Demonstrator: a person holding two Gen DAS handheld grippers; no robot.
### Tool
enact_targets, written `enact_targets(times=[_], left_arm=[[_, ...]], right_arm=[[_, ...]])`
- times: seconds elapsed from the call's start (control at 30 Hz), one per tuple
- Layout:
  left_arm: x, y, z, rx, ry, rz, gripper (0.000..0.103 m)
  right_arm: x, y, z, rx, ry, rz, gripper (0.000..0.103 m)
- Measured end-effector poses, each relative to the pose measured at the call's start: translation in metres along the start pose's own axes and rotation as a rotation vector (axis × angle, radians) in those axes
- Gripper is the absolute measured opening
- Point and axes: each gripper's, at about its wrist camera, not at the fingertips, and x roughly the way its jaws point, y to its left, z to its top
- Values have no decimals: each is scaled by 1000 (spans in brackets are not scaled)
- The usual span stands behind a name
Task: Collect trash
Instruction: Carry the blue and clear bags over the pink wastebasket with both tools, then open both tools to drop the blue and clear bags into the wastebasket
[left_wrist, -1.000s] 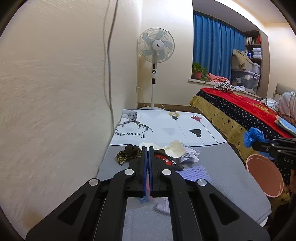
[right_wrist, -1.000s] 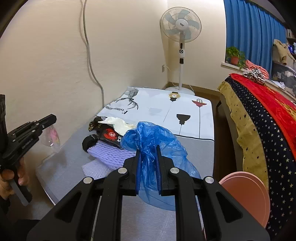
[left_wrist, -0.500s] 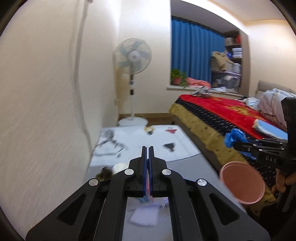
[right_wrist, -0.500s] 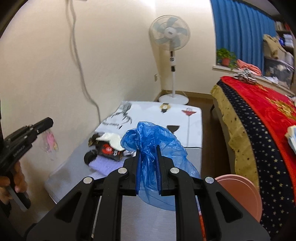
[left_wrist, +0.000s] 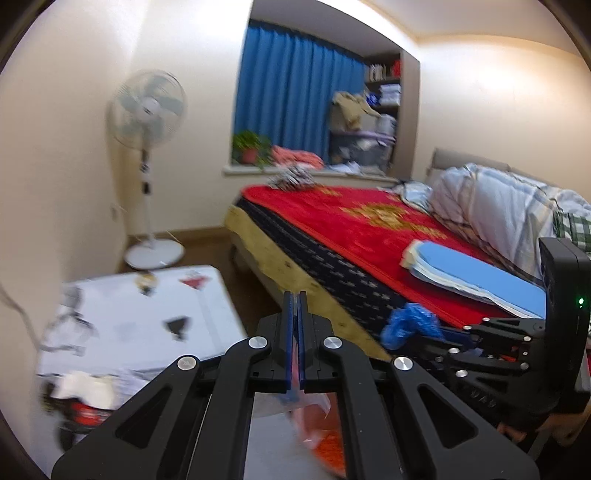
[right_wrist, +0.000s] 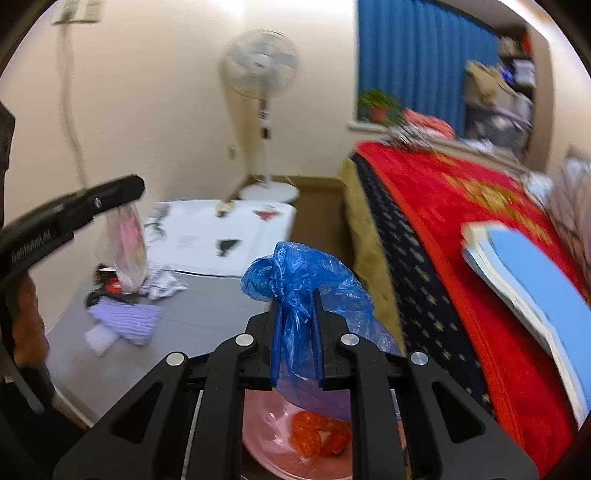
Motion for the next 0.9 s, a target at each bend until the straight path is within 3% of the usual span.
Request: enact_targets(times=[0.13,0.37,0.67,0.73,0.77,0.83,0.87,0.9], left_arm=[[46,-35,-21,27,74,-41,2],[83,-55,-46,39,154,-64,2],[102,-62,-50,24,181,-64,2],[105,-60,-52,15,189,-50,2],[107,-59,-54,8,194,-34,6],[111,-57,-56,-3,213,-17,36],[112,-55,-57,-12,221,-3,63],[111,-52,-58,-26,219,47,76]], right_arm=[[23,-27,-12,48,83,-34,15],[46,-46,-28,75,189,-43,15],[55,-64,-35,118,227,-66,17],[58,-62,-35,107,240,-75,22],[59,-62,-34,106,245,-78,27],[61,-62,-35,106,252,-97,51],[61,-63,-35,104,251,-105,54],[60,-63,-35,102,251,-114,57]])
